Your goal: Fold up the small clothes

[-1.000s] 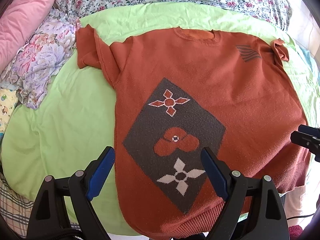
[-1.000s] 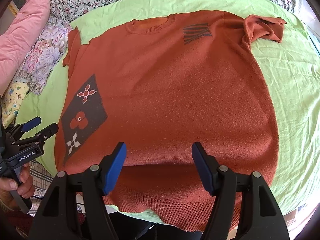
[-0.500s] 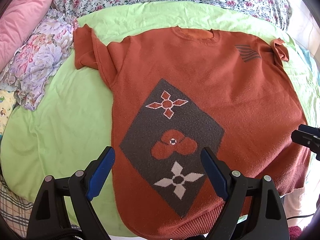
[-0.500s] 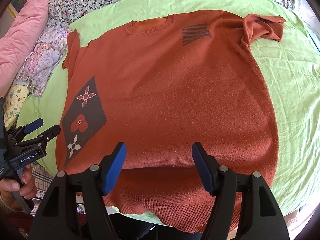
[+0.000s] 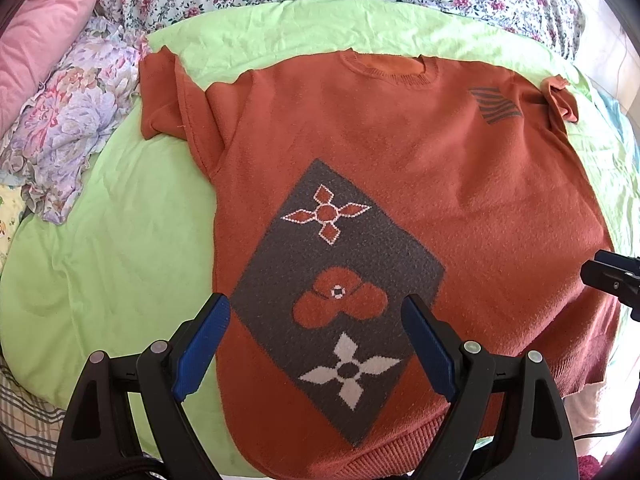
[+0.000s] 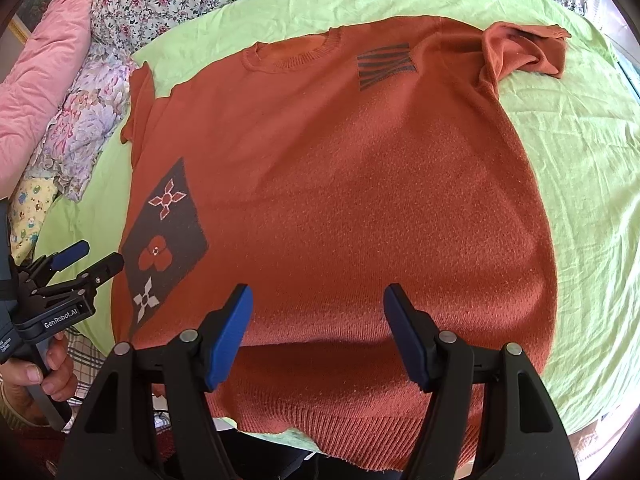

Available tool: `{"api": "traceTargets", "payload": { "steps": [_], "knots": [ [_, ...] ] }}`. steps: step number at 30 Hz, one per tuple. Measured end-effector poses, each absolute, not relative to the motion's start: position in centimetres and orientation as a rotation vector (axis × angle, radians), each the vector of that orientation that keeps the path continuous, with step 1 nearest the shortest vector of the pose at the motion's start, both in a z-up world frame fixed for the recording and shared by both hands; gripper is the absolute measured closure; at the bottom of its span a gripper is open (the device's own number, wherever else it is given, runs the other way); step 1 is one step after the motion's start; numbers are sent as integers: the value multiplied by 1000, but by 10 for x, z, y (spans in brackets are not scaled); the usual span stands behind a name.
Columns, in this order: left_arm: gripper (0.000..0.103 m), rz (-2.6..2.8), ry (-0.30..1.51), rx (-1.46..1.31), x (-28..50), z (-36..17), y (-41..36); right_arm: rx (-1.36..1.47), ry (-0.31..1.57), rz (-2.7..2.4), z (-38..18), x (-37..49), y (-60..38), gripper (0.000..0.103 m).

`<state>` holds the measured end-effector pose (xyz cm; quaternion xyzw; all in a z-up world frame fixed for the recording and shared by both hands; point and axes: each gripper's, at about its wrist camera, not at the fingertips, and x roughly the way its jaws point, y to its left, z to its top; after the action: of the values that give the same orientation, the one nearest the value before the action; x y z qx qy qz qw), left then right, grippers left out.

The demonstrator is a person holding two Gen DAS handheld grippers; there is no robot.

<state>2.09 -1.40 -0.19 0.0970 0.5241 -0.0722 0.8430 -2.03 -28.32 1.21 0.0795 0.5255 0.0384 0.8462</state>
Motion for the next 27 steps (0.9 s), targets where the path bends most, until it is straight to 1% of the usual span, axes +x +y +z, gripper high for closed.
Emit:
{"api": "traceTargets", "payload": {
  "steps": [15,19,27],
  "knots": [
    [15,-170,1155,163,52,-7,-33,202,1102,60,20,9,-312,34],
    [15,-140,1150,179,68,-5,-38,244,1087,34,30,26,-337,34],
    [15,-104,1144,156,111,-2,-49,370,1041,-72,53,71,-420,34]
  ]
}}
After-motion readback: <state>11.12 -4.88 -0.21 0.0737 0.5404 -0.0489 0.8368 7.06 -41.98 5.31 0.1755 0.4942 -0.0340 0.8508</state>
